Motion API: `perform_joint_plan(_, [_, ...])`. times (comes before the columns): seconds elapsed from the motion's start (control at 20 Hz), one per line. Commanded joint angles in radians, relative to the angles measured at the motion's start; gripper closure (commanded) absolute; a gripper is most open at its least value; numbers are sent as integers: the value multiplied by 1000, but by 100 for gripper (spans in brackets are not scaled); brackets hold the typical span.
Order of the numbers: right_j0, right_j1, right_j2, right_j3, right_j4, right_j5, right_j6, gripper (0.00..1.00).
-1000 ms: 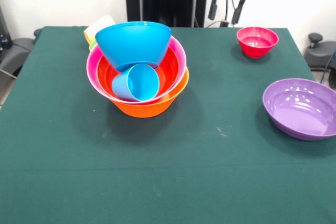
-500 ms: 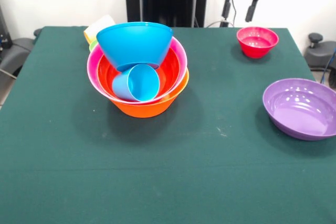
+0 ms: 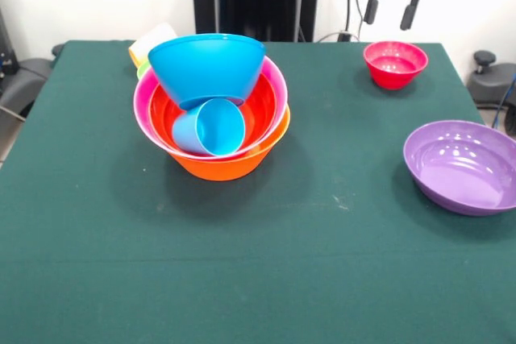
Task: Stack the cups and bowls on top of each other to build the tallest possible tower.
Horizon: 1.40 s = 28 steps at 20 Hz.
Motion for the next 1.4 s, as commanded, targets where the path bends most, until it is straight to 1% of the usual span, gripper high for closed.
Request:
perform_joint_plan(0.05, [-8,102,27,-110,50,17,131,0])
perform_joint_plan(0.2, [-22,116,33,-112,50,-15,124,0])
perform_joint_plan(0.3, [-30,139,35,-118,47,-51,124,0])
perform_joint_plan(0.4, [-34,178,29,-136,44,-93,129,0])
perform_joint_plan(0.55, [-31,263,5,-179,45,-175,137,0])
perform_joint_plan(0.65, [-27,304,-11,-201,53,-207,139,0])
perform_joint_plan(0.95, [-10,395,-48,-247,77,-247,126,0])
perform_joint_plan(1.15, [-1,436,-59,-264,98,-274,125,0])
perform_joint_plan(1.4, [1,438,-55,-257,104,-282,118,0])
